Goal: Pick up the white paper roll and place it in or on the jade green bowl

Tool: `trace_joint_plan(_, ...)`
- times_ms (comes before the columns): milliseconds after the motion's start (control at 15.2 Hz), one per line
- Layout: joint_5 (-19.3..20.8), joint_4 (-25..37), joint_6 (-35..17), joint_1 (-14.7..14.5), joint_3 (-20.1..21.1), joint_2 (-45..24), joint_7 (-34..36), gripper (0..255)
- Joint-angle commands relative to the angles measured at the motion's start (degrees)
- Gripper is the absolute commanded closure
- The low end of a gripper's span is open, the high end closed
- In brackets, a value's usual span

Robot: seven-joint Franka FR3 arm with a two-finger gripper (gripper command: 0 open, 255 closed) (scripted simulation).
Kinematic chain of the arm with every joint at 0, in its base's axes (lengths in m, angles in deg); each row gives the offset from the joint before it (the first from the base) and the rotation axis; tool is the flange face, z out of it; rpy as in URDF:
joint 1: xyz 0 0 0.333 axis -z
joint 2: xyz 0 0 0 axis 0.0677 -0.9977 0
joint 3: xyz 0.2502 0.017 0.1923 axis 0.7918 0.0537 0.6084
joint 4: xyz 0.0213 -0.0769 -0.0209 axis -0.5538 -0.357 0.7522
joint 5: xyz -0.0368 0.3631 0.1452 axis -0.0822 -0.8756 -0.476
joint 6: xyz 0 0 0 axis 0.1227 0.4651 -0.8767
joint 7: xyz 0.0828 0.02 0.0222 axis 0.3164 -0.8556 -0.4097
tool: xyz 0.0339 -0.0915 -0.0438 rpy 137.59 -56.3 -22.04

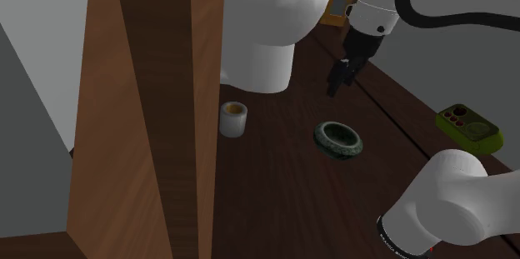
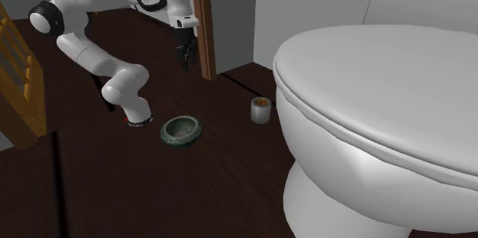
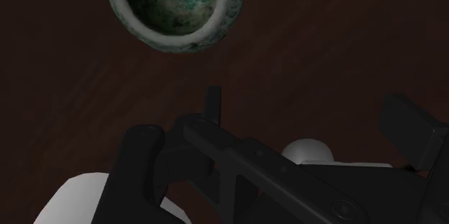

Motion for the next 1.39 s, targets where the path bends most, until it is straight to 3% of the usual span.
trace_joint_plan(0, 0.0, 0.0, 0.0, 0.0, 0.0, 0.0, 0.0, 0)
trace_joint_plan(660, -1.5, 4.6, -15.2, 0.3, 1.3, -20.9, 3.3, 0)
trace_joint_plan(1320, -1.9, 16.7, -24.6, 0.5, 2.3, -43.5, 6.1, 0)
